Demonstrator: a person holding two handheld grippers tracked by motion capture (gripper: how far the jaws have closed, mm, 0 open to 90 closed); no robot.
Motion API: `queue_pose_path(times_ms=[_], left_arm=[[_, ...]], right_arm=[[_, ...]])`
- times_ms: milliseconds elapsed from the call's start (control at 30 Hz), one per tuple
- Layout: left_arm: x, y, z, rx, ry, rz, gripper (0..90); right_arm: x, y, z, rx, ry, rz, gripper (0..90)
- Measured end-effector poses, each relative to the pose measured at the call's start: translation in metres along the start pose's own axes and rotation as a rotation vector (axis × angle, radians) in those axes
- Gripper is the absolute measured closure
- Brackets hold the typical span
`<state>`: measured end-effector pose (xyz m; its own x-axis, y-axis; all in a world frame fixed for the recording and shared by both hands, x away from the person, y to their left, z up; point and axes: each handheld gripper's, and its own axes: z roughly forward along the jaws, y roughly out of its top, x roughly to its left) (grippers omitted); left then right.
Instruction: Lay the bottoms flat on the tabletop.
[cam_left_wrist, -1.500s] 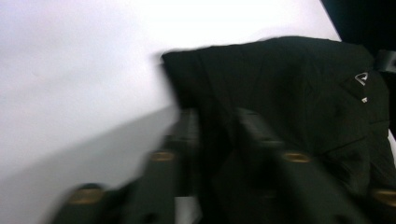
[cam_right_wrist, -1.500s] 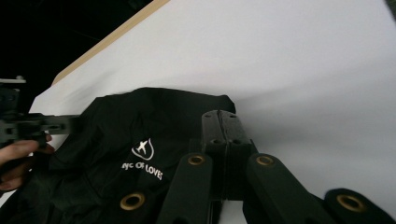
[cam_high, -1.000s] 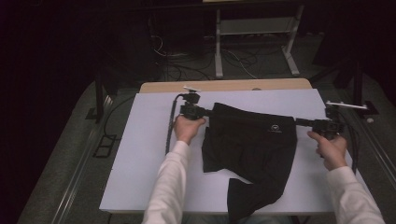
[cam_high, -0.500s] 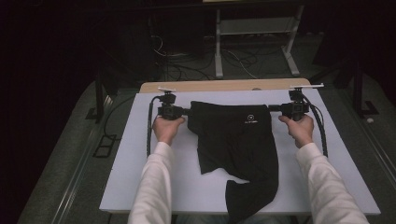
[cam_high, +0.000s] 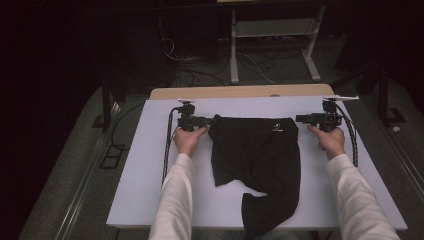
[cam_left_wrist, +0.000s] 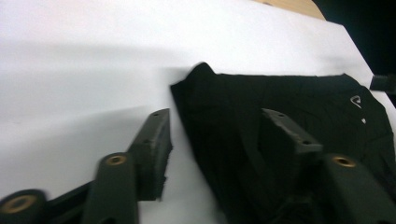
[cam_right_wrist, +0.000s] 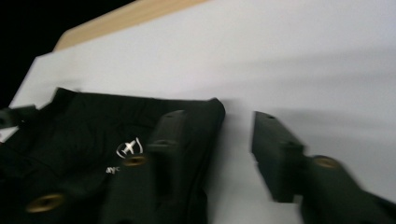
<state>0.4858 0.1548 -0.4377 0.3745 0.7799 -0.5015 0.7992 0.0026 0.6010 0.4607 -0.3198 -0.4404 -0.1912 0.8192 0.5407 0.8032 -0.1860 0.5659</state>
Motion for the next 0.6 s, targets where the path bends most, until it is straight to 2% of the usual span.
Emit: queue_pose_path(times_ms=[100,167,200,267,333,367,433,533,600], left_arm=[[0.007,-0.002,0.004,0.032,-0.032,-0.042,39.9],[0.011,-0.005,0.01,0.059,-0.075,-0.066,40.1],[0.011,-0.006,0.012,0.059,-0.1,-0.074,41.9],[0.011,-0.008,0.016,0.085,-0.134,-0.071,55.7],[0.009,-0.009,0.017,0.11,-0.133,-0.048,77.4],[0.009,-0.009,0.016,0.107,-0.125,-0.042,85.7],[0.009,-0.007,0.012,0.088,-0.114,-0.039,86.7],[0.009,0.002,0.001,0.027,-0.104,-0.033,87.0],[0.007,0.012,-0.007,0.006,-0.086,-0.015,87.0]], right_arm=[[0.003,-0.001,0.007,0.022,0.015,0.009,39.9],[0.003,-0.003,0.015,0.072,0.013,0.035,39.1],[0.002,-0.004,0.018,0.088,0.012,0.046,43.4],[0.0,-0.005,0.021,0.105,0.029,0.05,66.0],[0.0,-0.006,0.021,0.112,0.05,0.052,83.9],[0.001,-0.005,0.02,0.111,0.054,0.048,85.2],[0.002,-0.002,0.017,0.099,0.048,0.043,86.0],[0.003,0.005,0.014,0.069,0.086,0.044,86.2],[0.005,0.012,0.016,0.047,0.114,0.055,86.2]])
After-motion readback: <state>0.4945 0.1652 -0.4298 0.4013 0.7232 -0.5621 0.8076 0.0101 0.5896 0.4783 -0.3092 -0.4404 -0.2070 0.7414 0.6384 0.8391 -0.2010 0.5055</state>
